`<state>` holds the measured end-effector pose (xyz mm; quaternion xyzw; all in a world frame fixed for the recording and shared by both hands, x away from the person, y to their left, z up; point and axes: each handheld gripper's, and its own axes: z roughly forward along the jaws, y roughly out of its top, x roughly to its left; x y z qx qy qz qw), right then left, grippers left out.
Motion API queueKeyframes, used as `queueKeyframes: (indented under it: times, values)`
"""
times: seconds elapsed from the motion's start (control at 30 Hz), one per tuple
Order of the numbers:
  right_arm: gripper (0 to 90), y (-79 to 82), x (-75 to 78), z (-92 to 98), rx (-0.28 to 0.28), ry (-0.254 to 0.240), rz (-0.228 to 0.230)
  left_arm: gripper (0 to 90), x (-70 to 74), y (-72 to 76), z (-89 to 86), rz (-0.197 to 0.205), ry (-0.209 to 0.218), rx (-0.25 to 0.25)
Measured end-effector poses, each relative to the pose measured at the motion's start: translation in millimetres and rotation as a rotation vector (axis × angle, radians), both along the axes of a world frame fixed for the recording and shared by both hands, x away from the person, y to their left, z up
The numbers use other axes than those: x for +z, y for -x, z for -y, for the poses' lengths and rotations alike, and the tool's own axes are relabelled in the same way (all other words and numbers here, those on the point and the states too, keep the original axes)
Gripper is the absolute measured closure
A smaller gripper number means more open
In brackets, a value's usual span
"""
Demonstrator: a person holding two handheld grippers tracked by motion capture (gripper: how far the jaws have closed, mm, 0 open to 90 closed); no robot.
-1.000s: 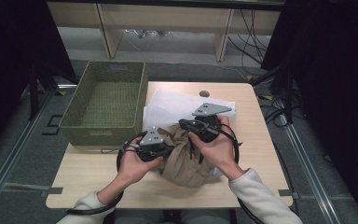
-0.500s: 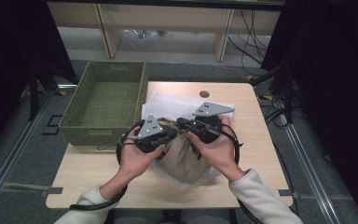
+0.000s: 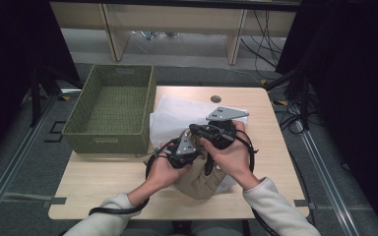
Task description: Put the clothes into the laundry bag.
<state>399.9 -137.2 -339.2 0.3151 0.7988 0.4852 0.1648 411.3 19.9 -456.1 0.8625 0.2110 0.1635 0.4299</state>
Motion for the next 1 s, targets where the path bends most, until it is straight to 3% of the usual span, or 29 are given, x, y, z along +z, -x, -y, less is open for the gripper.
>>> queueKeyframes:
  times: [0.03,0.07,0.1,0.17,0.2,0.4,0.43,0.6,0.7,0.8,0.9,0.97,1.0]
  values:
    - [89.7,-0.3,-0.6,-0.2,-0.005,-0.004,-0.003,84.1,1.2,0.3,-1.1,0.003,0.003,0.001]
    - [89.7,-1.0,-1.1,-0.1,-0.001,-0.006,-0.003,81.6,1.3,2.5,-0.6,-0.003,0.046,0.013]
    - [89.7,-1.5,-0.8,0.8,-0.005,0.006,0.01,78.5,2.8,4.2,-1.6,0.004,0.055,0.017]
    - [89.7,-2.6,-1.2,0.9,0.006,0.007,0.011,70.4,8.9,9.6,-6.6,-0.006,0.031,-0.03]
    - [89.7,-2.8,-1.0,1.3,0.005,0.009,0.007,66.9,12.0,14.3,-7.6,-0.012,0.058,-0.029]
    - [89.7,-2.4,-0.8,3.0,-0.023,0.007,-0.015,49.6,33.3,34.9,-21.5,0.047,0.084,-0.047]
    - [89.7,-3.1,-0.9,3.4,-0.018,0.014,0.001,47.2,36.4,37.3,-24.4,0.051,0.087,-0.051]
    - [89.7,-3.2,-1.9,2.6,-0.014,0.011,-0.015,42.6,50.7,47.5,-40.3,0.091,0.112,-0.046]
    - [89.7,-3.7,-1.7,3.0,-0.011,0.015,-0.008,41.3,55.9,50.1,-51.2,0.112,0.117,-0.02]
    - [89.7,-3.1,-1.6,2.9,-0.017,0.008,-0.021,37.4,57.0,48.3,-64.9,0.118,0.101,0.01]
    - [89.7,-4.3,-2.1,2.9,-0.006,0.016,-0.002,29.5,52.7,45.4,-78.0,0.087,0.055,0.043]
    - [89.7,-4.9,-2.1,3.0,-0.005,0.024,0.006,23.0,47.1,41.6,-85.6,0.053,-0.014,0.052]
    - [89.7,-3.1,-2.3,1.9,-0.02,0.009,-0.028,19.9,41.1,37.3,-89.2,0.036,-0.065,0.044]
